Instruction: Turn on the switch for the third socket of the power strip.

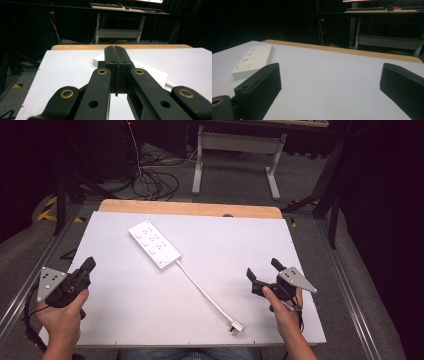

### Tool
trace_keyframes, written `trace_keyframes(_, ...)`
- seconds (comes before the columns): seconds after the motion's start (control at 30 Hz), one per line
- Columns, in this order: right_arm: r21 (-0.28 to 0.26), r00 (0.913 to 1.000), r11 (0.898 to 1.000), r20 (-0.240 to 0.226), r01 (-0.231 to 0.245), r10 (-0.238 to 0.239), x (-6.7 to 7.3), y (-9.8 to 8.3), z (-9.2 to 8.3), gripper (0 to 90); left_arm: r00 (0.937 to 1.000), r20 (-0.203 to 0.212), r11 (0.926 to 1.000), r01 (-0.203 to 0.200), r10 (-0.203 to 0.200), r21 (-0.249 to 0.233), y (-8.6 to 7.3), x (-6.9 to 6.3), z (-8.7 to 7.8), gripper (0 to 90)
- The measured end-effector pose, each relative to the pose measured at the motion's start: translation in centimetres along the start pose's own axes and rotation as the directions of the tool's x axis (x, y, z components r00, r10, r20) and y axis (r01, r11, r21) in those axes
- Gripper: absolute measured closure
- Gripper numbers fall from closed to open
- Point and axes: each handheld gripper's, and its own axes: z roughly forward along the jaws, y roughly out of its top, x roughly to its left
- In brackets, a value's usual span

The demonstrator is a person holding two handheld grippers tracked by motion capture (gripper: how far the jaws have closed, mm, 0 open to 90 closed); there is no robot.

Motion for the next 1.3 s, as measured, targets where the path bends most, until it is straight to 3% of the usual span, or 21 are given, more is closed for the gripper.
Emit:
trace_keyframes(0.2,0.0,1.0,1.0,-0.001,0.0,0.0,0.0,0.0,0.0,4.2,0.9984,0.019,0.9986,-0.053,0.053,0.004,0.9,-0.9,0.8,90.0)
trace_keyframes(0.3,0.005,1.0,1.0,0.002,0.003,-0.003,-0.1,-0.1,0.0,4.2,0.9949,0.024,0.995,-0.099,0.099,0.012,1.4,-1.2,1.5,90.0)
trace_keyframes(0.37,0.004,1.0,1.0,0.002,0.002,-0.002,-0.1,-0.1,0.1,4.3,0.9941,0.025,0.9943,-0.105,0.105,0.017,1.5,-1.2,1.7,90.0)
trace_keyframes(1.03,0.003,0.9998,1.0,0.018,0.009,-0.009,-0.4,-0.1,-0.1,4.3,0.9929,0.068,0.9926,-0.102,0.097,0.066,2.9,-1.8,5.0,90.0)
trace_keyframes(1.3,0.0,0.9997,1.0,0.025,0.0,0.0,-0.7,0.0,-0.2,4.3,0.9886,0.087,0.9858,-0.131,0.123,0.104,3.6,-2.2,6.9,90.0)
